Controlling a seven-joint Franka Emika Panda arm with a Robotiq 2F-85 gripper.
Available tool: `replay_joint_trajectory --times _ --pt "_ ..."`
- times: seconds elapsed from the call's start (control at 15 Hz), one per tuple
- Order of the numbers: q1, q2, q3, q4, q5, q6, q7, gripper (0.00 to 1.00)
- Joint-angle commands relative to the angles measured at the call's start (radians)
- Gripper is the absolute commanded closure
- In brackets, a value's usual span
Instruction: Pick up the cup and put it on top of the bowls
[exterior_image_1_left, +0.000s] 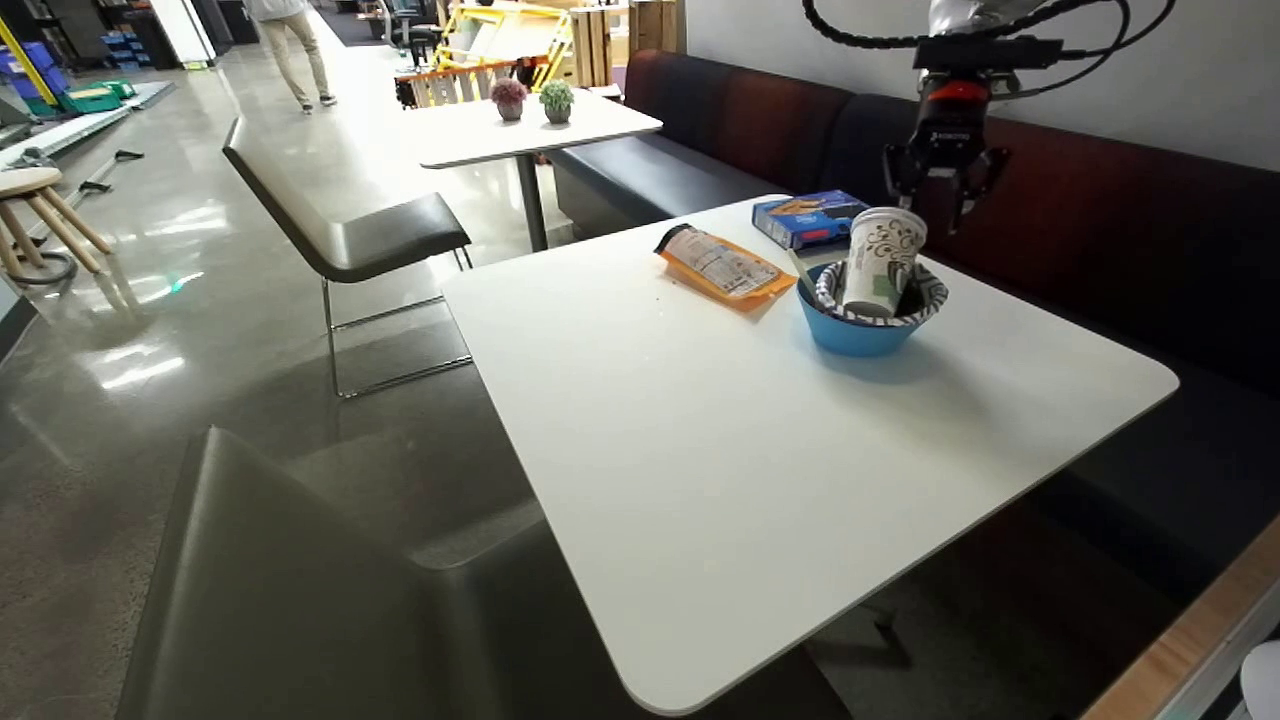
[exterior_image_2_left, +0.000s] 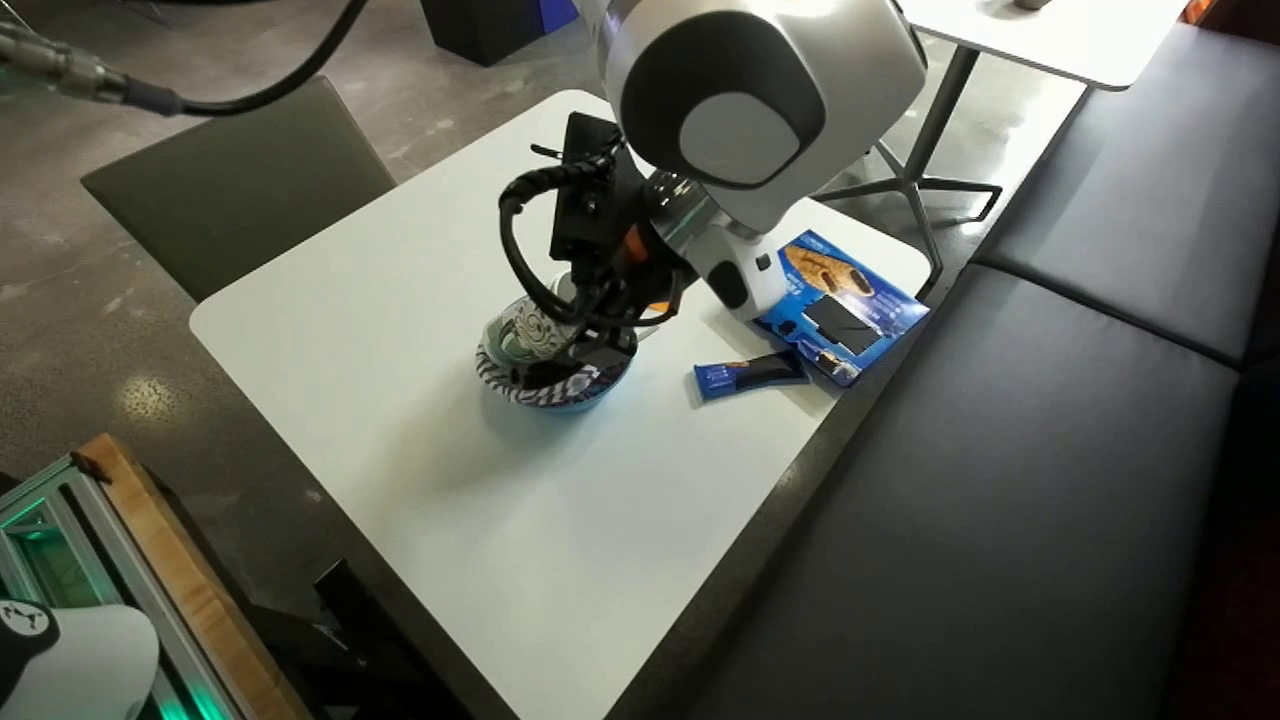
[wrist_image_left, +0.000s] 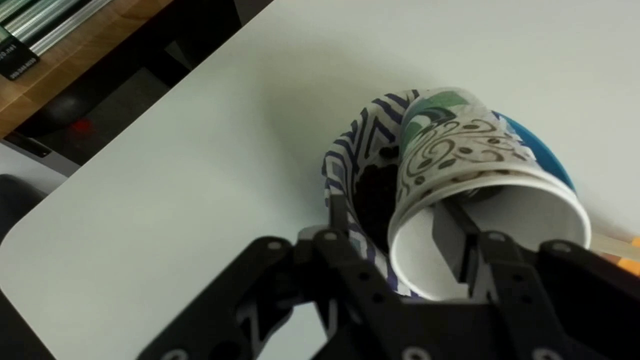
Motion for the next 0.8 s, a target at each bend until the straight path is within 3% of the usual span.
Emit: replay_joint_trajectory --times 0.0,0.13,0.2,0.73 --pt "0.019 -0.098 -0.003 -0.064 -0.031 0.053 -0.062 0.18" --pt "0.033 -0.183 -0.002 -0.120 -0.073 0.107 -0.130 0.03" --pt "0.038 -0.224 0.000 -0.146 -0.091 0.128 -0.157 0.00" --pt "0.113 -0.675 0.048 -0.482 -0.289 0.213 -0.331 0.00"
